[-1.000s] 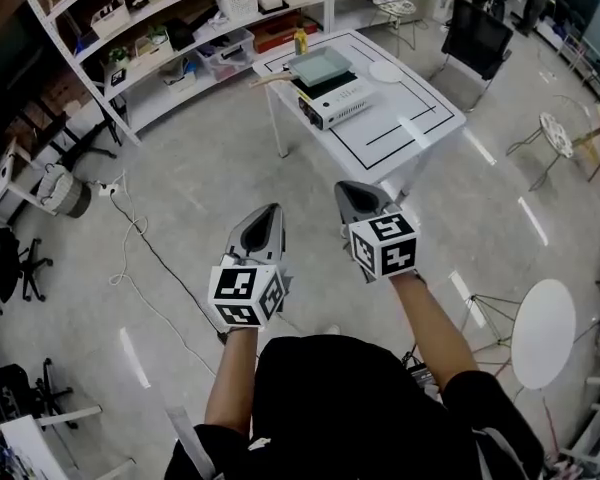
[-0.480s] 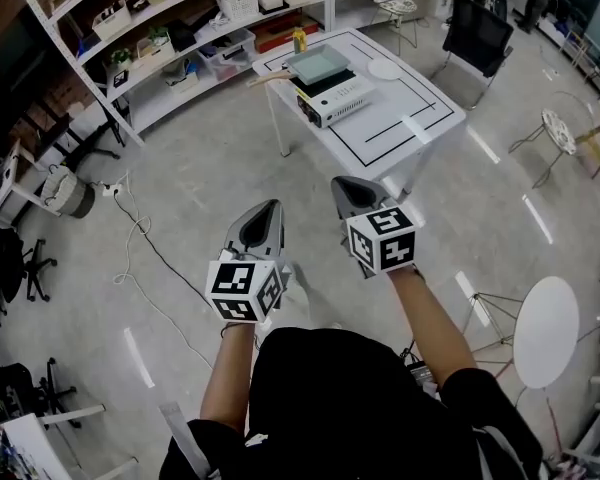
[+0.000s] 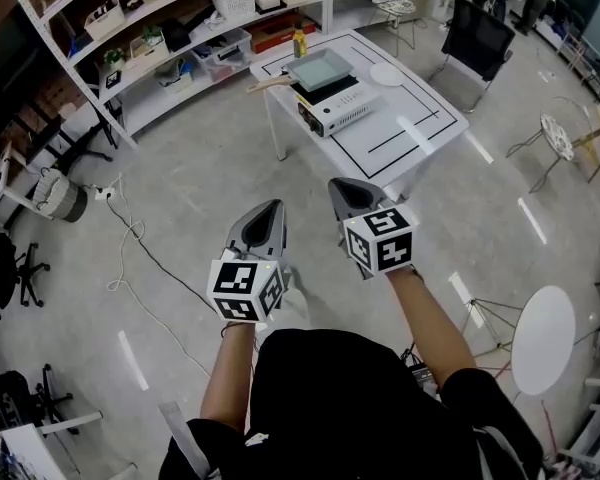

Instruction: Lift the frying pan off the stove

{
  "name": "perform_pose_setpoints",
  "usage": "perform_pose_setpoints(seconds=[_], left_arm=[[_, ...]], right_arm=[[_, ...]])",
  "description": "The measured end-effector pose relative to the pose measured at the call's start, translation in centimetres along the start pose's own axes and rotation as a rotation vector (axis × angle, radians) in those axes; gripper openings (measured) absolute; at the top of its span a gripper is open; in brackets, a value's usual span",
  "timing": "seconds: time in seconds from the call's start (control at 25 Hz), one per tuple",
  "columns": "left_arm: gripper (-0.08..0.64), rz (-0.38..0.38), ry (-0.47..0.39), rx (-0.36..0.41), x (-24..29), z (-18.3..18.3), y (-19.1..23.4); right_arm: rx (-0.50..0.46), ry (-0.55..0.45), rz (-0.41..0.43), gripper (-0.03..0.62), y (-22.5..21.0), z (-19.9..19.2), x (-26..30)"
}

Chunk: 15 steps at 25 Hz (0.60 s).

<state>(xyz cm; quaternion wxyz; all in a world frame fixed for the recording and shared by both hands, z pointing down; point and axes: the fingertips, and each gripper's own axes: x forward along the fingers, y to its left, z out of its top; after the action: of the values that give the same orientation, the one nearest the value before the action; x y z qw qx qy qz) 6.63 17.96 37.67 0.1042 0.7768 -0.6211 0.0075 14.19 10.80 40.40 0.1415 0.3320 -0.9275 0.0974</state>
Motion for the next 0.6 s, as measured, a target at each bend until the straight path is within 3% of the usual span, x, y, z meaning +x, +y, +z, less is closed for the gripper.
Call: perform_pose_setpoints(seconds=[0.6], left_arm=[[0.011, -0.025, 0.014, -0.04, 9.7, 2.4, 10.3]], right_arm=[[0.005, 0.045, -0.025, 0.002, -3.8, 3.8, 12.6]])
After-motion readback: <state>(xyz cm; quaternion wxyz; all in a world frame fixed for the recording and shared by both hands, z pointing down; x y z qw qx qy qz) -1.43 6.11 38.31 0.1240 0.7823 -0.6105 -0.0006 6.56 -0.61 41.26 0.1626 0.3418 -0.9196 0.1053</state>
